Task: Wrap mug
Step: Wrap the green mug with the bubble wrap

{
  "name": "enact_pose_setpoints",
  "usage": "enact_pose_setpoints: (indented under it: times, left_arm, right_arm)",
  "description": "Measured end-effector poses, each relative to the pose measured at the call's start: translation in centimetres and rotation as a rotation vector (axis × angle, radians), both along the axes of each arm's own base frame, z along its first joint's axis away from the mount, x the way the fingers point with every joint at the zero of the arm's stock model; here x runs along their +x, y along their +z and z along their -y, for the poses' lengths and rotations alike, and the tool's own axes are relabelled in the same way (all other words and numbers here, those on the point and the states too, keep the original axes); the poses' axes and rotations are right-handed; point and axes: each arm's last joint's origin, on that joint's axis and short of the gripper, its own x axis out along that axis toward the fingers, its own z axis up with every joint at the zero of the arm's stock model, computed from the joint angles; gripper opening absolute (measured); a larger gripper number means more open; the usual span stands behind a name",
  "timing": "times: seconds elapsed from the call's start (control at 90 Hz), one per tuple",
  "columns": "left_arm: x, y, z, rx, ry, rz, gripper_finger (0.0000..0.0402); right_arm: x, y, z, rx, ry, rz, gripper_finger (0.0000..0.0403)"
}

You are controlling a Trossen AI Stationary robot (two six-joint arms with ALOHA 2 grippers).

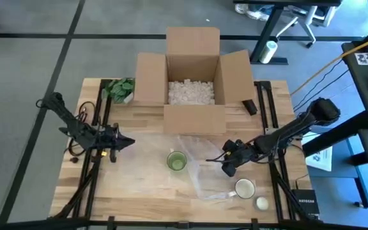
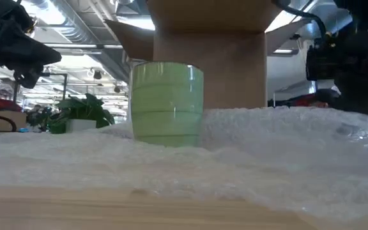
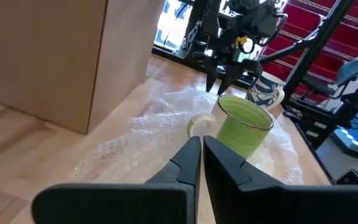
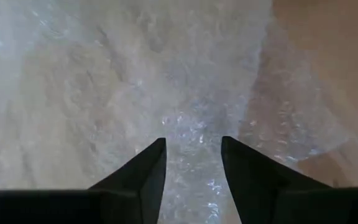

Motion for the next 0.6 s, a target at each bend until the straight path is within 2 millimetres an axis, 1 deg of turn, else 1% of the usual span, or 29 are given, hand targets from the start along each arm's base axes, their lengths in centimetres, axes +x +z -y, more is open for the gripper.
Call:
enact_pose_setpoints:
  times: [0.067, 0.133, 0.178, 0.222, 0.389, 0.511, 0.6]
  left_arm:
    - [0.0, 0.0, 0.0, 0.0, 0.0, 0.0, 0.0]
    - [0.0, 0.0, 0.0, 0.0, 0.0, 0.0, 0.0]
    - [0.0, 0.0, 0.0, 0.0, 0.0, 0.0, 0.0]
    - [0.0, 0.0, 0.0, -0.005, 0.0, 0.001, 0.0]
    - [0.0, 0.0, 0.0, -0.012, 0.001, 0.001, 0.0]
    - [0.0, 0.0, 0.0, -0.011, 0.001, 0.001, 0.0]
    - [0.0, 0.0, 0.0, -0.01, 0.001, 0.001, 0.0]
  right_arm:
    - [0.2, -0.1, 0.1, 0.019, 0.006, -0.002, 0.0094]
    - [0.3, -0.1, 0.2, 0.021, 0.021, -0.001, 0.0055]
    - [0.5, 0.1, 0.1, 0.023, 0.037, 0.029, 0.0025]
    - [0.8, 0.2, 0.1, 0.016, 0.046, 0.063, 0.0011]
    - [1.8, 1.2, 0.2, -0.008, 0.06, 0.139, 0.0003]
    - [2.7, 2.5, -0.2, -0.026, 0.093, 0.189, 0.0001]
    - [3.5, 3.9, -0.5, -0.049, 0.122, 0.242, 0.0]
